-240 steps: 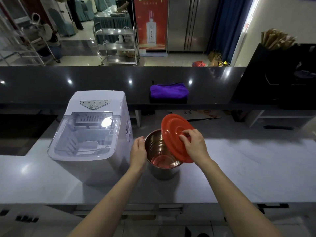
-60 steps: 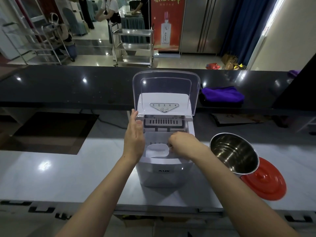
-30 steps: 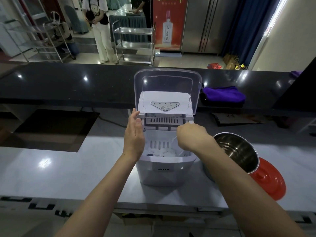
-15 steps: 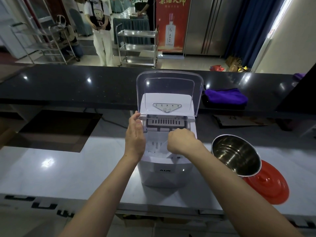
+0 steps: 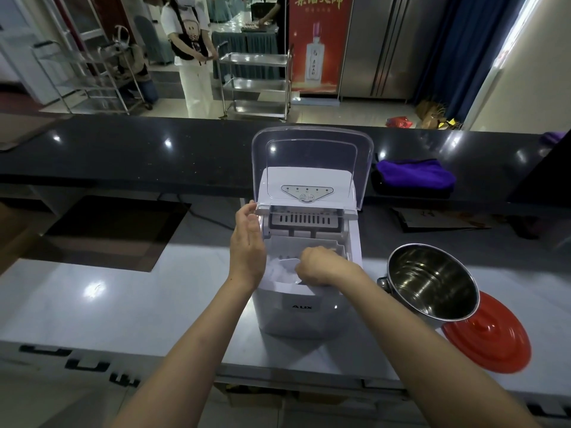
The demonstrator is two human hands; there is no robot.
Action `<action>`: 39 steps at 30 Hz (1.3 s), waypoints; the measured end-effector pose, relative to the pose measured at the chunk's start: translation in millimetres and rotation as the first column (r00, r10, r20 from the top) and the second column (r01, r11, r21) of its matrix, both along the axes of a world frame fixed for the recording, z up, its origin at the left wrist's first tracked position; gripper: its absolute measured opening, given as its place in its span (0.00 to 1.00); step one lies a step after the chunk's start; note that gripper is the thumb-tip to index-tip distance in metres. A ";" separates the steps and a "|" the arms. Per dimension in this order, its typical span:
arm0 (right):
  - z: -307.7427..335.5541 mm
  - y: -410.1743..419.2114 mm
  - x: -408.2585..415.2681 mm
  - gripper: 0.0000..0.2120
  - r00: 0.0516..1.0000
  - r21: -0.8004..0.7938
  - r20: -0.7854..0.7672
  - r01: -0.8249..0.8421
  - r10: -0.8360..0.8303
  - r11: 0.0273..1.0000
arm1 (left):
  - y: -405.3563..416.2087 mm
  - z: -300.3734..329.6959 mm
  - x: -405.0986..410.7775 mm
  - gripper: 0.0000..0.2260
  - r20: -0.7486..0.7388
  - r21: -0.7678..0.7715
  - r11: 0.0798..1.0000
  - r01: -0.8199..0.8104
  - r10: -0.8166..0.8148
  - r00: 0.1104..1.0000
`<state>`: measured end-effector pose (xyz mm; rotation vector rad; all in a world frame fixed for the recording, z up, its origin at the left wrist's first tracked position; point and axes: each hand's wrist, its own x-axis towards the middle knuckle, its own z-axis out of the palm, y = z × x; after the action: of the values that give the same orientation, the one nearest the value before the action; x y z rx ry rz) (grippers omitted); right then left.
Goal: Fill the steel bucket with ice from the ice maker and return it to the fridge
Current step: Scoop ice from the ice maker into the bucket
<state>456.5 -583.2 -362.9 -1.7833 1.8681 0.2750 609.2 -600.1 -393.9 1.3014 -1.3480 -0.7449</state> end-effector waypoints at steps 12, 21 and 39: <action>7.7 -3.3 -12.5 0.07 0.994 -0.017 0.065 0.089 -0.088 0.996 | -0.6 -1.5 -1.3 0.26 -0.018 -0.003 1.000 -0.007 0.007 1.000; 18.0 -1.2 -18.5 0.09 0.988 -0.043 0.099 0.121 -0.116 0.992 | -0.2 -1.7 -0.8 0.26 -0.024 -0.014 1.000 0.009 -0.010 1.000; 41.7 15.0 -36.5 0.08 0.926 -0.050 0.320 0.229 -0.201 0.972 | 4.2 4.9 -1.9 0.21 0.021 -0.021 1.000 0.007 -0.006 1.000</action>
<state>420.0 -568.1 -321.2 -1.5505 1.8431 -0.1658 607.3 -595.9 -389.0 1.2920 -1.3736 -0.7217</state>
